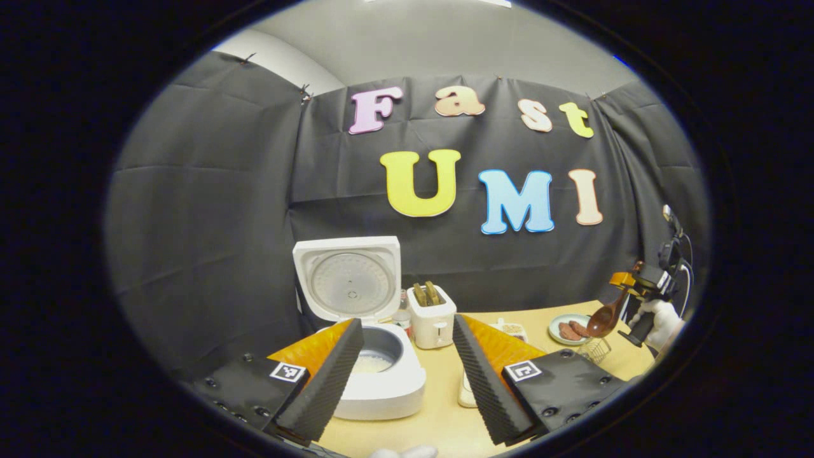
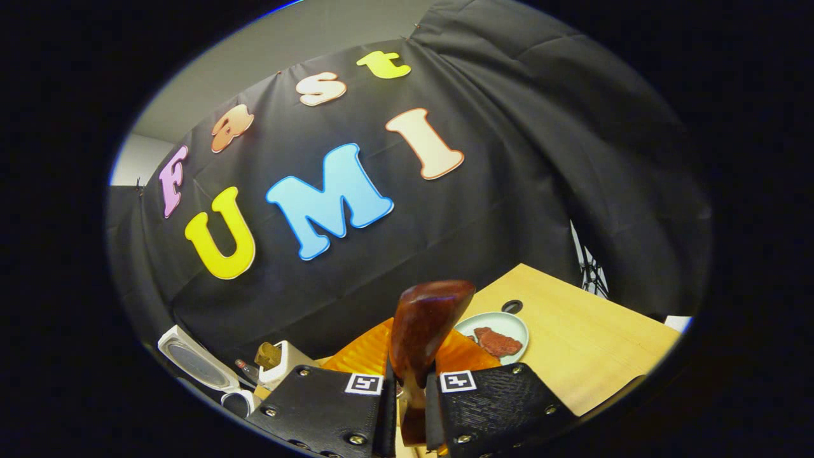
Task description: Close the left gripper, press the button to open the rice cooker; take a wooden spoon from the chopstick holder with the right hand, scoop a spoonful of rice and pour it into the rice cooker, then put the wooden spoon back into the chopstick holder.
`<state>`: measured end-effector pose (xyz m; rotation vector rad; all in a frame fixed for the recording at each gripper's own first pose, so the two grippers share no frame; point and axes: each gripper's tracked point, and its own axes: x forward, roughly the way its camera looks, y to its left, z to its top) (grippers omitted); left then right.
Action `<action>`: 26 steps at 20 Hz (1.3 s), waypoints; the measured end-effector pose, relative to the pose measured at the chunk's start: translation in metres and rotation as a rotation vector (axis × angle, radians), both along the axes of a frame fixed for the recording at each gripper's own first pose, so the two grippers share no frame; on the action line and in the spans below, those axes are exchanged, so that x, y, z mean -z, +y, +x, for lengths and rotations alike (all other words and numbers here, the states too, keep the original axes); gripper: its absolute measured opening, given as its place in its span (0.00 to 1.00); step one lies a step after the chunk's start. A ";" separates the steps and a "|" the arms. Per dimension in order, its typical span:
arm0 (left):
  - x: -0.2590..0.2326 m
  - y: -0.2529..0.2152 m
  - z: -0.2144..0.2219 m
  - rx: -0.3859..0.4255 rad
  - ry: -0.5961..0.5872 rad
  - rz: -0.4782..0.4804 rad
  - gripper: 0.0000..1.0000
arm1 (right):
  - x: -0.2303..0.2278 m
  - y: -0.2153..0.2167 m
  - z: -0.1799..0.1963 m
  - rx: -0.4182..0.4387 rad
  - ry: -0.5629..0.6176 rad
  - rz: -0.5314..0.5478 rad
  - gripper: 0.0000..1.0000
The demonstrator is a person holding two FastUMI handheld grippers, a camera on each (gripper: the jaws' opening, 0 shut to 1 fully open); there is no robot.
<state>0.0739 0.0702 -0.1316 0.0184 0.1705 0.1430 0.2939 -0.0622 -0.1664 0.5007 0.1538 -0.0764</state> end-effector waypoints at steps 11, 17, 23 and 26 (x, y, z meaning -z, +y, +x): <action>-0.008 -0.050 -0.003 -0.027 0.024 0.042 0.96 | 0.085 -0.029 0.014 -0.043 0.105 -0.064 0.18; -0.007 -0.062 -0.007 -0.029 0.045 0.073 0.96 | 0.140 -0.028 0.012 -0.063 0.199 -0.079 0.18; -0.006 -0.066 -0.008 -0.029 0.049 0.072 0.96 | 0.154 -0.037 0.008 -0.047 0.242 -0.086 0.18; -0.010 -0.067 -0.009 -0.024 0.043 0.069 0.96 | 0.148 -0.042 0.001 -0.040 0.233 -0.105 0.44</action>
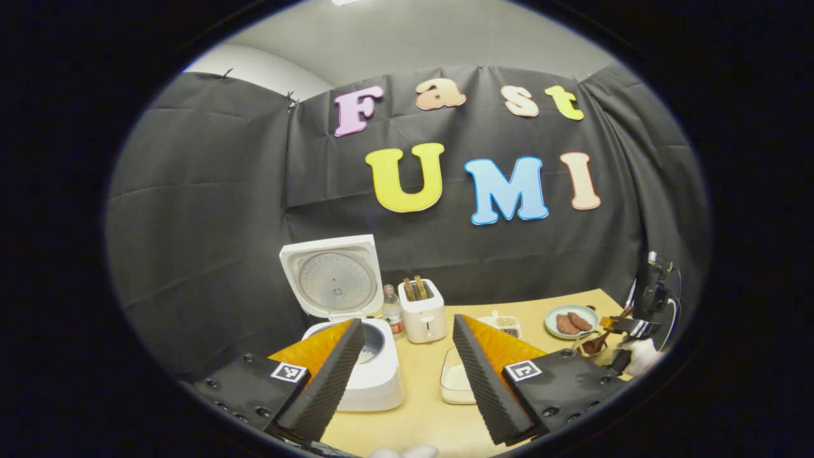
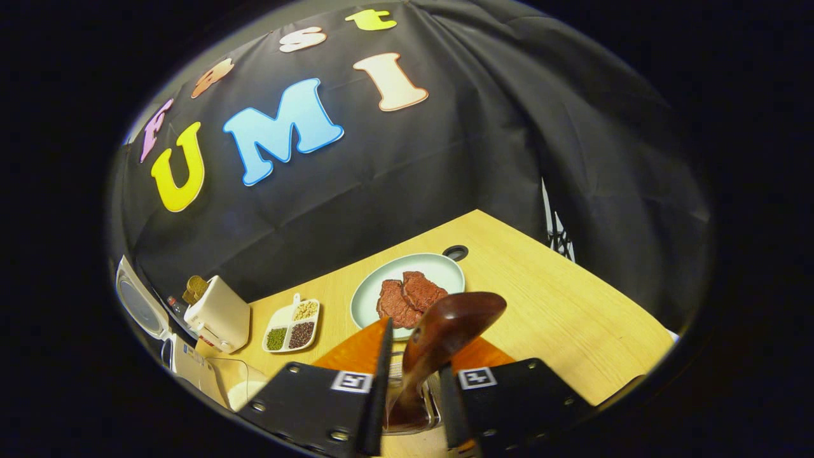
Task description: Close the left gripper, press the button to open the rice cooker; take a wooden spoon from the chopstick holder with the right hand, scoop a spoonful of rice and pour it into the rice cooker, then put the wooden spoon back into the chopstick holder.
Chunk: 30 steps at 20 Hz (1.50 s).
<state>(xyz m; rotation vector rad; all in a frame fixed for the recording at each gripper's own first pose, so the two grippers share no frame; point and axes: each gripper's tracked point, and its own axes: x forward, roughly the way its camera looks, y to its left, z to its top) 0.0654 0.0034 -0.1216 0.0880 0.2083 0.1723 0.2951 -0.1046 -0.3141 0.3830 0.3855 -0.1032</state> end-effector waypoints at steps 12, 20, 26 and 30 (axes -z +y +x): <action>-0.040 0.013 -0.001 0.036 -0.094 -0.014 0.98 | -0.198 0.000 -0.115 -0.048 -0.311 -0.270 0.94; -0.068 0.046 0.011 0.038 -0.146 -0.062 0.96 | -0.281 0.080 -0.219 -0.160 -0.398 -0.274 0.94; -0.088 0.113 0.056 -0.044 -0.119 -0.087 0.96 | -0.279 0.127 -0.248 -0.219 -0.371 -0.286 0.94; -0.110 0.168 0.124 -0.095 -0.093 -0.126 0.95 | -0.256 0.135 -0.249 -0.209 -0.299 -0.278 0.94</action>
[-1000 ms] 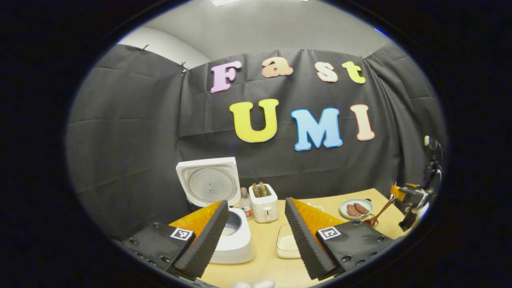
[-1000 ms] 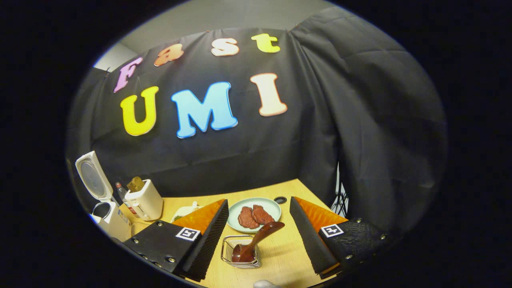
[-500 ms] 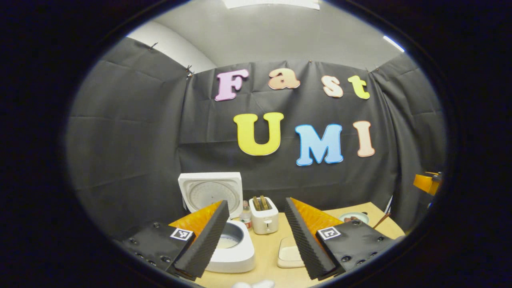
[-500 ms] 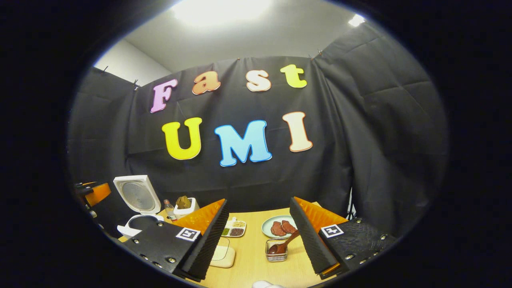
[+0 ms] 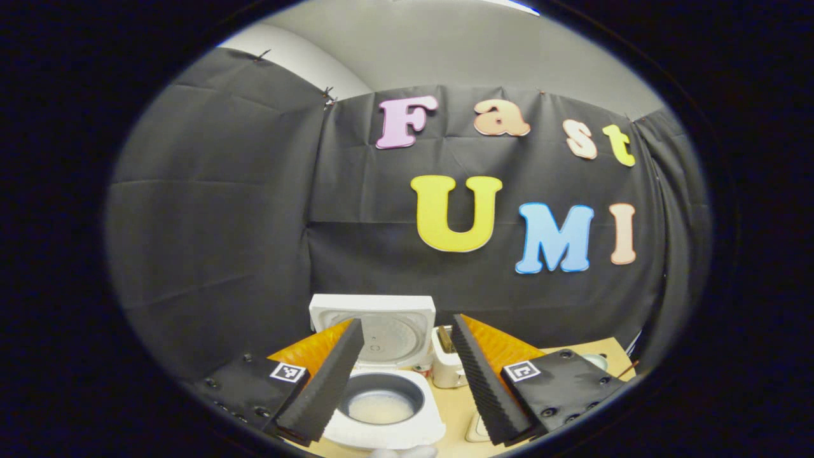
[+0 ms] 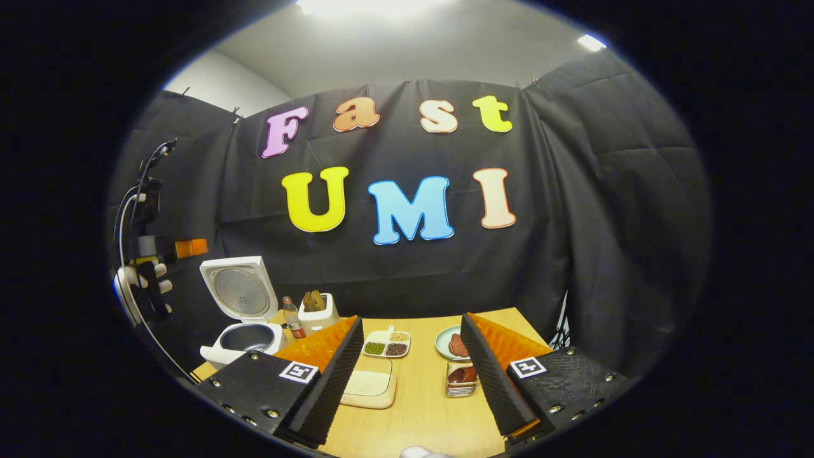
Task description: Close the left gripper, press the button to open the rice cooker; take a wooden spoon from the chopstick holder with the right hand, scoop a spoonful of rice and pour it into the rice cooker, then put the wooden spoon back into the chopstick holder.
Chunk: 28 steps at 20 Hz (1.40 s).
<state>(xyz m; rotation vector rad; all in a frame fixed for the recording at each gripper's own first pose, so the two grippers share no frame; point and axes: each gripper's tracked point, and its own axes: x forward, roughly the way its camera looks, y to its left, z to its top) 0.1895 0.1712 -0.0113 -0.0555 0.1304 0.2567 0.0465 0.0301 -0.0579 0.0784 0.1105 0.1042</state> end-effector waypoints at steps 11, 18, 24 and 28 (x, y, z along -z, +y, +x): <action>0.029 0.089 0.167 -0.055 0.148 0.008 0.96 | 0.025 0.014 0.001 0.039 0.088 -0.015 0.94; 0.087 0.108 0.208 -0.087 0.310 -0.017 0.97 | 0.036 0.021 0.007 0.036 0.123 -0.017 0.94; 0.086 0.103 0.207 -0.080 0.356 -0.011 0.96 | 0.046 0.024 0.008 0.015 0.158 0.027 0.94; 0.092 0.088 0.172 -0.069 0.396 -0.048 0.96 | 0.047 0.022 0.008 -0.008 0.164 0.059 0.94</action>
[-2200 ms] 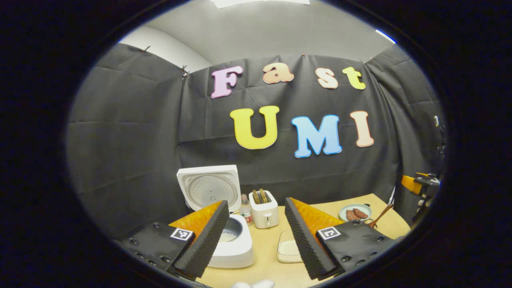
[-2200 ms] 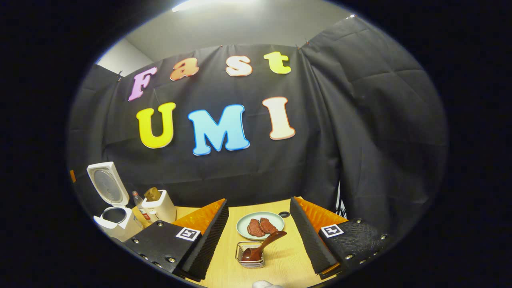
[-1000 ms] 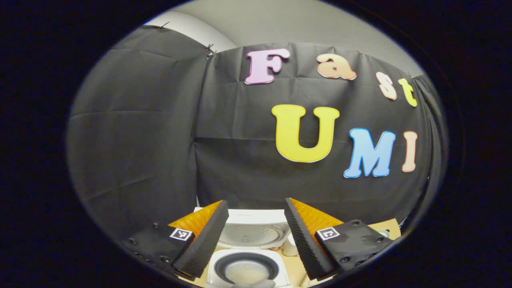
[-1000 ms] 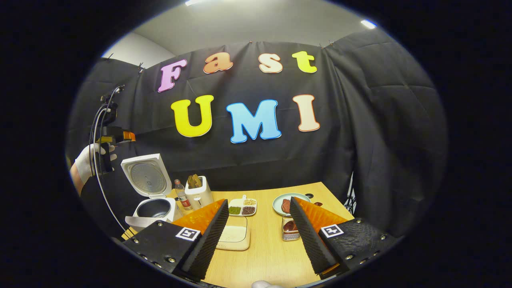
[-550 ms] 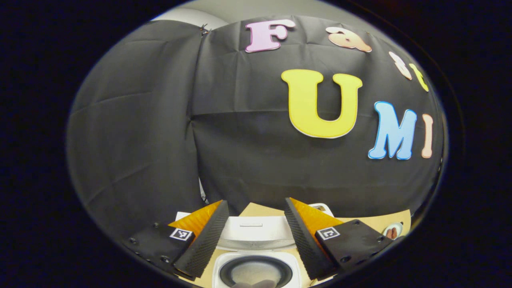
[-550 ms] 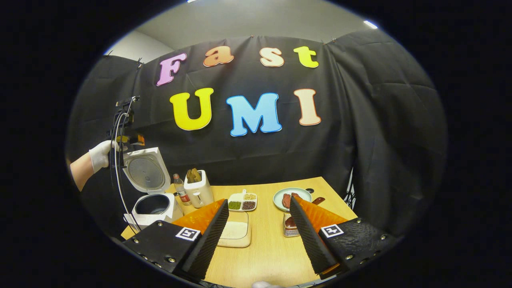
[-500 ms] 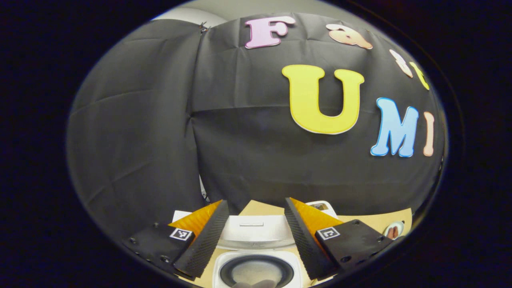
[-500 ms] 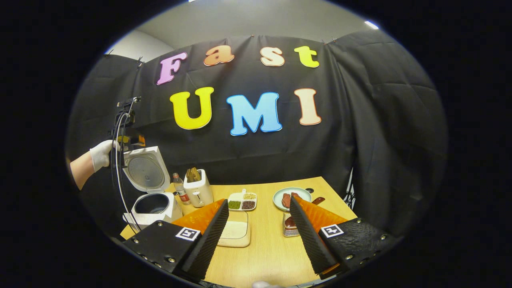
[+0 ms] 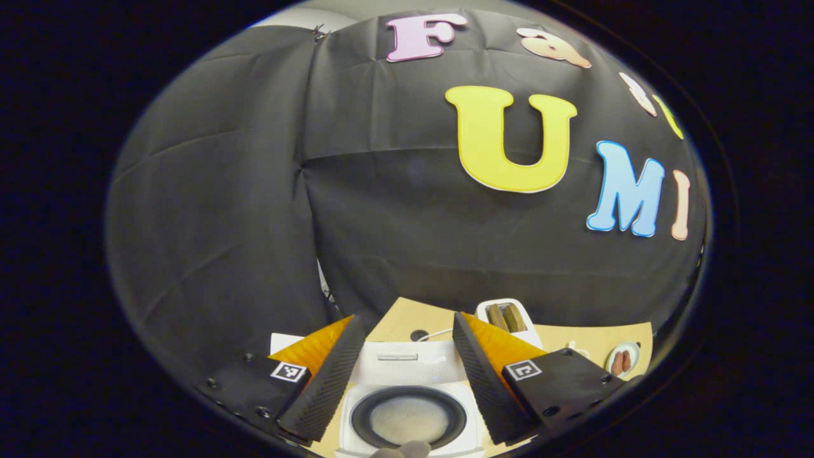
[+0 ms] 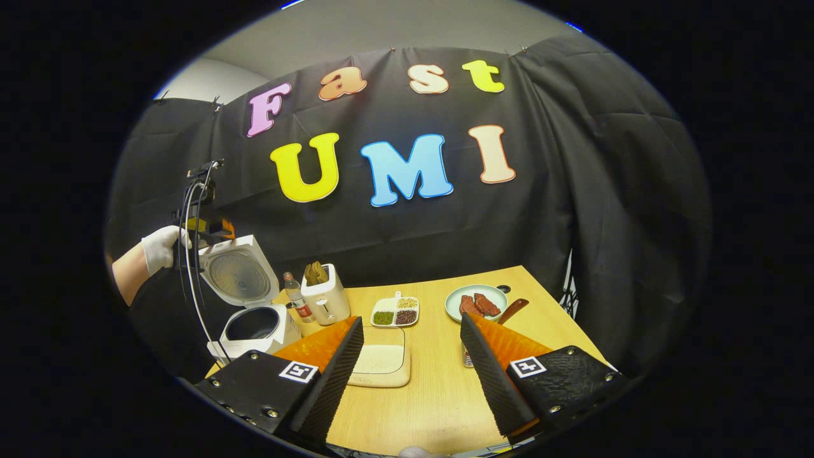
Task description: Close the left gripper, press the button to open the rice cooker; take a wooden spoon from the chopstick holder with the right hand, scoop a spoonful of rice and pour it into the rice cooker, then put the wooden spoon back into the chopstick holder.
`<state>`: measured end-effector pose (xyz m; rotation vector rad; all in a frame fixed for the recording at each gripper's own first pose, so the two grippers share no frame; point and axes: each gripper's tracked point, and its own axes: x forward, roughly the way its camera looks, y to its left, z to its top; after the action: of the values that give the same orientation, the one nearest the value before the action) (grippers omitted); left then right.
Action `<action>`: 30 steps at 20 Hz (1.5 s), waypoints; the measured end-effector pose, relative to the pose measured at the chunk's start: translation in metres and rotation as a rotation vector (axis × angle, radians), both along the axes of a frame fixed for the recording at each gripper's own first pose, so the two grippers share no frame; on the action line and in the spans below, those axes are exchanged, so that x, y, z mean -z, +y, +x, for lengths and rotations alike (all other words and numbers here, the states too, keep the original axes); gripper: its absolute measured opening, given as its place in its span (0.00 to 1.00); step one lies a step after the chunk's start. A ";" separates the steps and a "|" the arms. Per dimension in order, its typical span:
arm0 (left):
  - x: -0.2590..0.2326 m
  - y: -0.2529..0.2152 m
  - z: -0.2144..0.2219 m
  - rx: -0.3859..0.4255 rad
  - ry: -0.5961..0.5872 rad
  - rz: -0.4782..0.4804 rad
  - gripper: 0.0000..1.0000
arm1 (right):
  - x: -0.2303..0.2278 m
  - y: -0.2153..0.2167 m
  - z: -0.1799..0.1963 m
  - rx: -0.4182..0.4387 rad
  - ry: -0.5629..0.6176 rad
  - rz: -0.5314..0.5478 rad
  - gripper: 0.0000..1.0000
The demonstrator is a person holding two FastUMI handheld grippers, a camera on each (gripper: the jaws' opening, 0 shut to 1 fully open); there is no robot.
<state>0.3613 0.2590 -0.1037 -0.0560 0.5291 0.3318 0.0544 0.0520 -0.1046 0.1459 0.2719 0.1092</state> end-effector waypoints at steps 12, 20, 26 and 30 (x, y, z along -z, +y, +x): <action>0.120 -0.053 -0.125 0.008 0.263 -0.148 0.96 | 0.016 -0.005 -0.002 -0.098 0.014 0.016 0.94; 0.181 -0.067 -0.155 0.023 0.403 -0.155 0.96 | 0.027 -0.013 -0.002 -0.132 0.045 -0.014 0.94; 0.211 -0.074 -0.170 0.007 0.500 -0.181 0.98 | 0.033 -0.016 0.000 -0.153 0.067 -0.005 0.94; 0.212 -0.076 -0.172 0.025 0.497 -0.169 0.98 | 0.039 -0.019 0.004 -0.154 0.078 0.006 0.94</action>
<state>0.1894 0.1826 -0.3153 -0.1318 1.0490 0.2748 0.0583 0.0325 -0.1439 0.1348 0.3602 0.2578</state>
